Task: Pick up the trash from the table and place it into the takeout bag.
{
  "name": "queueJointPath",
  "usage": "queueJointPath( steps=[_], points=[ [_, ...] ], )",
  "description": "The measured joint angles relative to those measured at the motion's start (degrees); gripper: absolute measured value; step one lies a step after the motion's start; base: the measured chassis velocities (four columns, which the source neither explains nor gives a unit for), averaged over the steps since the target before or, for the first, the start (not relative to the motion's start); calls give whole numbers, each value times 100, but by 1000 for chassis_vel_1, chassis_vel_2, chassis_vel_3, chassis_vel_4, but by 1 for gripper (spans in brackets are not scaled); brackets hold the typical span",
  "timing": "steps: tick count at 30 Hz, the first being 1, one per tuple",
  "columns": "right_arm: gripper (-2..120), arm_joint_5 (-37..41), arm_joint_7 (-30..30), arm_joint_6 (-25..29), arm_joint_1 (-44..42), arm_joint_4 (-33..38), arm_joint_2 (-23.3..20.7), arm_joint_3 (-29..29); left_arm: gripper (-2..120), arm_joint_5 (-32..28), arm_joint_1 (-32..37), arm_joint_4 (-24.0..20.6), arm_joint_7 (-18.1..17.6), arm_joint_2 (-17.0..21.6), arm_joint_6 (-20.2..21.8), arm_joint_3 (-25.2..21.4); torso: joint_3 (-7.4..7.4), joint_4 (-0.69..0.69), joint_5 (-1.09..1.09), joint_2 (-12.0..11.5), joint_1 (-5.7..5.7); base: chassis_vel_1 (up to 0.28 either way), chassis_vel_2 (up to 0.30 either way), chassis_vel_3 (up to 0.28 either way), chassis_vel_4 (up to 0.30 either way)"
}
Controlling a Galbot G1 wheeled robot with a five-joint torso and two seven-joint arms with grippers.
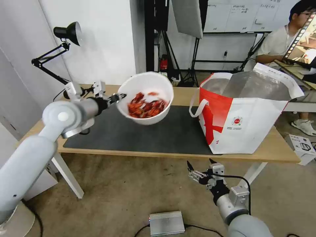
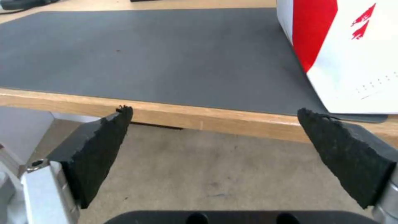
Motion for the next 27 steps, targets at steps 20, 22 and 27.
queueJointPath(
  steps=[20,22,27],
  points=[
    [100,0,0,0,0,0,0,0,0,-352,-1131,659,-130,-1191,-559,733,-1,0,0,1,0,0,0,0,0],
    [100,0,0,0,0,0,0,0,0,-373,-1178,689,-130,-1250,-580,757,0,1,0,1,0,0,0,0,0],
    [100,0,0,0,0,0,0,0,0,-399,-1338,781,-139,-1474,-647,905,-1,1,0,1,0,0,0,0,0]
  ],
)
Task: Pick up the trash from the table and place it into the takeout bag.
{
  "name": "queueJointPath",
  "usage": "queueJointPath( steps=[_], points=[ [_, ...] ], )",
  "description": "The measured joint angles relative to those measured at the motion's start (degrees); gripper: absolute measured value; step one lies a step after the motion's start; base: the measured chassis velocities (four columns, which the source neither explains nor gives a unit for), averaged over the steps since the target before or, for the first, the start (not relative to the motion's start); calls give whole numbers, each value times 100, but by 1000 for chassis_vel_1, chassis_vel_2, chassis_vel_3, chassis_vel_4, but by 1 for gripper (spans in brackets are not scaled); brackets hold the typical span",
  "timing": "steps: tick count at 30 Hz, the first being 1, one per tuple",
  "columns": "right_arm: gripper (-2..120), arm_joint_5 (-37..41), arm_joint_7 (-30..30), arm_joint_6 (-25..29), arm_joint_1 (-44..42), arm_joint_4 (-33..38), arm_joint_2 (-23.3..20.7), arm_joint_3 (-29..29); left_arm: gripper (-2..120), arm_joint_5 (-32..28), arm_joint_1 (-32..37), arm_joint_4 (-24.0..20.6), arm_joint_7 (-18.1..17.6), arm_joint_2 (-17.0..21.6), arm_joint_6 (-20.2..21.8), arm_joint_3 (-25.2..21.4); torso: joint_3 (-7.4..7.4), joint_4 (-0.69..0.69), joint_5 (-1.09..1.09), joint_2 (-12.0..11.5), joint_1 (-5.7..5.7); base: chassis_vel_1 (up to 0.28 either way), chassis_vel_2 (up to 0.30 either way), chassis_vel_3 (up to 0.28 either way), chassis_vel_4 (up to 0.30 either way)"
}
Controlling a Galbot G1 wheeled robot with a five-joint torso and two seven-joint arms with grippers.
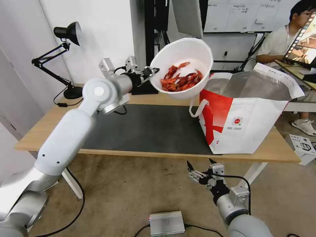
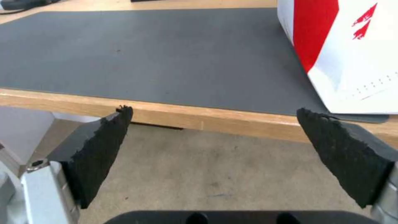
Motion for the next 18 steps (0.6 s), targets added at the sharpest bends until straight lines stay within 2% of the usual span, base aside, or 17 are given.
queueJointPath(
  steps=[7,18],
  points=[
    [100,0,0,0,0,0,0,0,0,11,-138,91,-8,-232,-105,164,0,0,0,0,0,0,0,0,0],
    [100,0,0,0,0,0,0,0,0,58,-570,526,-53,-666,-199,449,0,0,-1,0,0,0,0,0,0]
  ],
)
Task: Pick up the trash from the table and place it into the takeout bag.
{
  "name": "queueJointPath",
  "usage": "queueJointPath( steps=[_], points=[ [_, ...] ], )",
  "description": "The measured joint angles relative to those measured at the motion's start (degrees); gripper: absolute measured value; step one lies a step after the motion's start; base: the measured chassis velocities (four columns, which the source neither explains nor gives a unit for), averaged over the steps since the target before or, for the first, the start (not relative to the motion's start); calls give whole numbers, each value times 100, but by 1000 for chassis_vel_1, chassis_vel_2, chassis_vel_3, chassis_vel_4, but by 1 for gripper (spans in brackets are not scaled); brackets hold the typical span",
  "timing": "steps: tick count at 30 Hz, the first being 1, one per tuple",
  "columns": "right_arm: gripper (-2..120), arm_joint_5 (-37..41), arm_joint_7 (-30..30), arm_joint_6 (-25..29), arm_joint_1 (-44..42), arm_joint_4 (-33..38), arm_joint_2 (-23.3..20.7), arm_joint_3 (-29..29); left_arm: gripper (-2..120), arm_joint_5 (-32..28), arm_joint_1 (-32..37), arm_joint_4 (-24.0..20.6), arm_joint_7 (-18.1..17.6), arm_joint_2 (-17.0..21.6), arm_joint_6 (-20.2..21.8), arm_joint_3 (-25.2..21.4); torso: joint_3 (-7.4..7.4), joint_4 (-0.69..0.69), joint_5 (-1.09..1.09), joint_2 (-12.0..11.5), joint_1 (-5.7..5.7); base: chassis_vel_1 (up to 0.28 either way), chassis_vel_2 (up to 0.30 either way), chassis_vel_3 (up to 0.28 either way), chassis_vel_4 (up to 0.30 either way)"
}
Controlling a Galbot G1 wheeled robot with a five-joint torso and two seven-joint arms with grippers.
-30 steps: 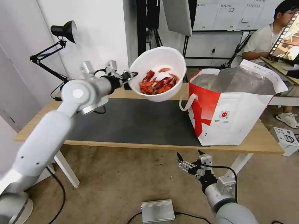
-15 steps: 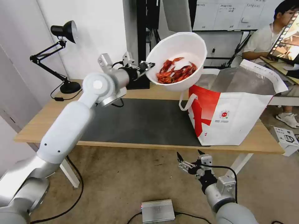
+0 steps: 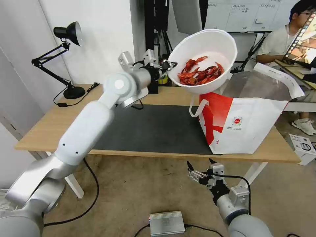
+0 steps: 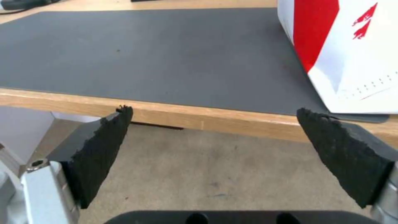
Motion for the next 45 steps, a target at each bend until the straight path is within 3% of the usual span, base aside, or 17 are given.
queueJointPath(
  steps=[9,27,45],
  points=[
    [100,0,0,0,0,0,0,0,0,46,-303,381,-167,-425,-151,213,0,0,0,0,0,0,0,0,0],
    [100,0,0,0,0,0,0,0,0,404,-483,1017,-160,-1030,-242,496,0,0,0,0,0,0,0,0,0],
    [100,0,0,0,1,0,0,0,0,583,-395,1027,-24,-1086,-241,754,0,0,0,0,0,0,0,0,0]
  ],
)
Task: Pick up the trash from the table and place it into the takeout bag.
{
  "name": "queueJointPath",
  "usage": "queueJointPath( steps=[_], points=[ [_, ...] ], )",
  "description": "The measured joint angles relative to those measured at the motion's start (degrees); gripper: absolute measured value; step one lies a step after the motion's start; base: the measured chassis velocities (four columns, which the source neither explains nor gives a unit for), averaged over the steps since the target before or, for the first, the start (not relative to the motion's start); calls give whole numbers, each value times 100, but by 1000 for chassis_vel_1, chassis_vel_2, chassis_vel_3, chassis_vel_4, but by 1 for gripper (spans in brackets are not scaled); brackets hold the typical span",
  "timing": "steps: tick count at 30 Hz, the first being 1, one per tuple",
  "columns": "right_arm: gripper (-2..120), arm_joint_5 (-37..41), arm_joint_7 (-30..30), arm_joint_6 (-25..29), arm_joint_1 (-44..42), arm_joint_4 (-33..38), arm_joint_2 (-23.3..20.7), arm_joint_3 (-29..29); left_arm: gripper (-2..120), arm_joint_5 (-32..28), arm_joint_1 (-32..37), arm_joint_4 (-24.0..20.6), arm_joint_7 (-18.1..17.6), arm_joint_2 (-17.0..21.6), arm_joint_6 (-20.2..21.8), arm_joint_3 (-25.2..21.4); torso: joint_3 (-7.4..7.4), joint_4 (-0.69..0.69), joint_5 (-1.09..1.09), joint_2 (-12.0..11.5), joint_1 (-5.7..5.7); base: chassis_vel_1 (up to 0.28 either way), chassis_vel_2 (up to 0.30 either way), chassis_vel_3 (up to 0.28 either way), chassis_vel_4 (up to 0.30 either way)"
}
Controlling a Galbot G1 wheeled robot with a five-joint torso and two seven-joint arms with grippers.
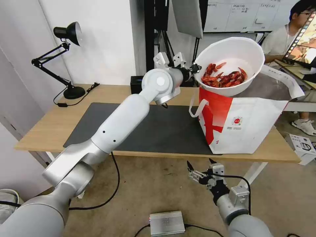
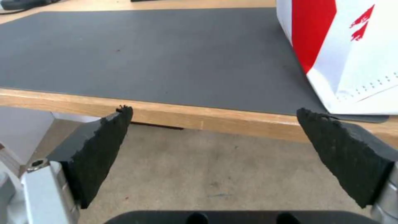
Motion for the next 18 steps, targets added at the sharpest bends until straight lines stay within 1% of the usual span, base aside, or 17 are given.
queueJointPath(
  steps=[2,13,18],
  points=[
    [100,0,0,0,0,0,0,0,0,41,0,-19,77,18,5,44,0,0,0,0,0,0,0,0,0],
    [100,0,0,0,0,0,0,0,0,103,24,9,116,20,10,129,0,0,0,0,0,0,0,0,0],
    [100,0,0,0,-1,0,0,0,0,217,39,-9,237,39,51,161,0,0,0,0,0,0,0,0,0]
  ],
)
